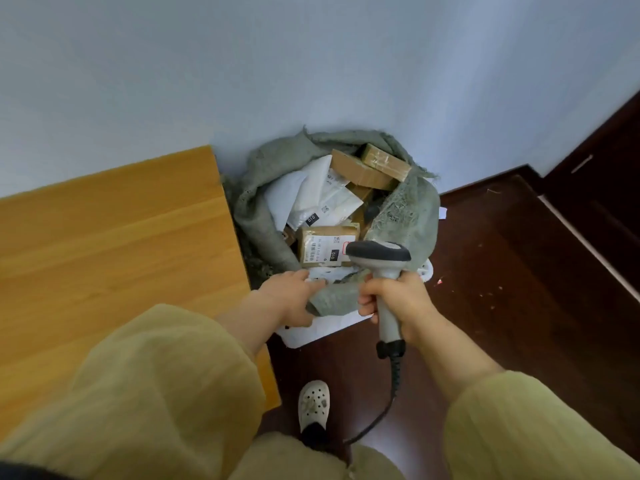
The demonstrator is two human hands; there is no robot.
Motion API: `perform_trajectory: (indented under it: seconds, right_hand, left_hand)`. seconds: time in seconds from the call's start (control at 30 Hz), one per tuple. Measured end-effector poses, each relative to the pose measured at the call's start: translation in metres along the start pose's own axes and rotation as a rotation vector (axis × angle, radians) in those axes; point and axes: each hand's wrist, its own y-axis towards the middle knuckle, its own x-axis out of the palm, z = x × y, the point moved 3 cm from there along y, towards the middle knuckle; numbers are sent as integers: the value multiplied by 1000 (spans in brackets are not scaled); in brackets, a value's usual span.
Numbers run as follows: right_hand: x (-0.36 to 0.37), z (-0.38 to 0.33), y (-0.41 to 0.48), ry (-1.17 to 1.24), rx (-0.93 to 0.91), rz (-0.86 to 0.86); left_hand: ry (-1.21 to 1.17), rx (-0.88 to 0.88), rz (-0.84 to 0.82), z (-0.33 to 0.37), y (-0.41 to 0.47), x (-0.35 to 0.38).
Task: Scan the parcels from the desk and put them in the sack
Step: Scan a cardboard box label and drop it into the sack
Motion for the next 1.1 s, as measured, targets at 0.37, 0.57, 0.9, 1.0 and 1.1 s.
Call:
perform_trajectory:
  seconds: [0.37, 0.57, 0.9, 1.0, 1.1]
  right_hand:
    - [116, 22, -120, 234, 91, -427]
    - [208, 10, -184, 187, 63, -642]
    - [395, -3, -245, 74, -1, -785]
    - [461, -7, -252, 77, 12, -780]
    - [514, -12, -253, 80, 35, -744]
  left_hand:
    - [-102, -450, 302, -43, -203, 27]
    - [-331, -819, 497, -114, -320, 59]
    - [-602, -1108, 638, -267, -458, 129]
    - [-597, -1117, 631, -323, -484, 148]
    - [-592, -1088, 620, -371, -501, 158]
